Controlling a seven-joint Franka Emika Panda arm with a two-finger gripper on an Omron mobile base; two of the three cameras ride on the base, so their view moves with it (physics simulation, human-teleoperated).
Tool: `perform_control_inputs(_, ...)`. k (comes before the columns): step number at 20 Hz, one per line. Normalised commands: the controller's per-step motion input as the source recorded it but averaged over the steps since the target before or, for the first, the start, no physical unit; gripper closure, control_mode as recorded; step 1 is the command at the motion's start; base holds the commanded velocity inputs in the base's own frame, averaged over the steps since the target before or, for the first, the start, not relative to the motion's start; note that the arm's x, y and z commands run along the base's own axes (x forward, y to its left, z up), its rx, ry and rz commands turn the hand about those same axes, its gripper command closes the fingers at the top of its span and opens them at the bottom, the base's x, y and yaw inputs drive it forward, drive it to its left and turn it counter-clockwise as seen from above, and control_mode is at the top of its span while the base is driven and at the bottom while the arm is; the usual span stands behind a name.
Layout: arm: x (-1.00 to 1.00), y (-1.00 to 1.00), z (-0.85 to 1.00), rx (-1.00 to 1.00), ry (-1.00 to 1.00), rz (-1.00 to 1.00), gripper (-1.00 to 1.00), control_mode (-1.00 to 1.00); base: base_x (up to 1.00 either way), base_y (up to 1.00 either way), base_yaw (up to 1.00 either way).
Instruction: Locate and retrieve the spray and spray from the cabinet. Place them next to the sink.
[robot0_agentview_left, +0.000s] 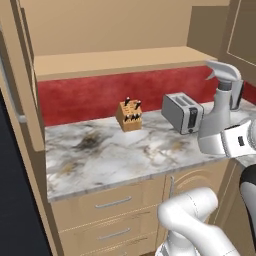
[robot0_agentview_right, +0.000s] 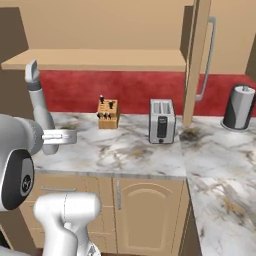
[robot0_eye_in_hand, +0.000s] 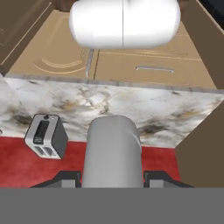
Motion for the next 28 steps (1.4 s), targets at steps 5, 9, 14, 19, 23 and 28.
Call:
perform_control_inputs(5,0.0,0.0,0.0,0.0,0.0,0.0,1.0,1.0,-0.13,0.0,-0.19)
perform_control_inputs(9,0.0,0.0,0.0,0.0,0.0,0.0,1.0,1.0,-0.07,0.0,-0.3)
perform_control_inputs(14,0.0,0.0,0.0,0.0,0.0,0.0,1.0,1.0,-0.1,0.0,-0.38)
perform_control_inputs(19,0.0,0.0,0.0,0.0,0.0,0.0,1.0,1.0,-0.09,0.0,-0.4)
perform_control_inputs(23,0.0,0.0,0.0,0.0,0.0,0.0,1.0,1.0,-0.06,0.0,-0.4)
perform_control_inputs(28,0.0,0.0,0.0,0.0,0.0,0.0,1.0,1.0,-0.01,0.0,-0.46)
